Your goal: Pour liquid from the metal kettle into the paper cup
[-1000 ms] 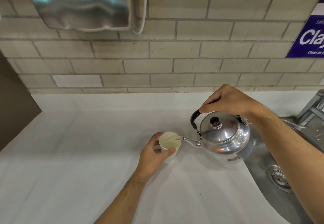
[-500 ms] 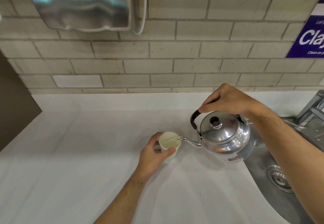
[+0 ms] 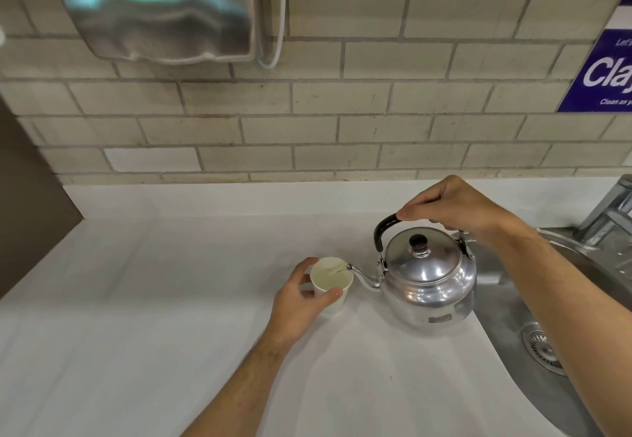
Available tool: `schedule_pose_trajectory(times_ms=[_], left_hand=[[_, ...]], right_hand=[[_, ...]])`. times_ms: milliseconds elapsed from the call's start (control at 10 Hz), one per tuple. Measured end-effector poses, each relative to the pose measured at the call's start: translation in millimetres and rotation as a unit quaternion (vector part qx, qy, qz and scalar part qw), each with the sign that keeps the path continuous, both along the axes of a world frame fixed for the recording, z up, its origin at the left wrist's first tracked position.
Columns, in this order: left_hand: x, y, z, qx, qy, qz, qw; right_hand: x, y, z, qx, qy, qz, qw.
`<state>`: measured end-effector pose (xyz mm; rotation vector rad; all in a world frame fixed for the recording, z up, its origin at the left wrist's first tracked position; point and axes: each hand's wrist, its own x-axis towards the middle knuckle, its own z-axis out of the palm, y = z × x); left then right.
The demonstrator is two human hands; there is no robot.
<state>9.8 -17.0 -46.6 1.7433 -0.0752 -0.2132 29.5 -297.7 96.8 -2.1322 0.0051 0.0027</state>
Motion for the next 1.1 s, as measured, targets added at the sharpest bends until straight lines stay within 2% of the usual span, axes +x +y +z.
schedule_pose_trajectory(times_ms=[200,400,700,900,1000,1100], left_hand=[[0,0,0,0.007,-0.003,-0.001,1.000],[0,0,-1,0.009,-0.002,0.000,1.000],[-2,-4,0,0.006,0.010,0.010,1.000],[-3,-6,1,0.013,0.010,0.009,1.000],[-5,-4,4,0.020,0.013,0.003,1.000],[0,1,16,0.040,0.008,0.023,0.999]], right_hand=[[-1,-14,-24,0.069,0.010,-0.094,0.993],[8,-16,-45,0.148,-0.042,-0.194,0.969],[37,3,-69,0.244,-0.080,-0.247,0.934],[52,0,-80,0.241,-0.072,-0.251,0.935],[51,-2,-78,0.212,-0.055,-0.236,0.947],[48,0,-63,0.138,-0.013,-0.211,0.968]])
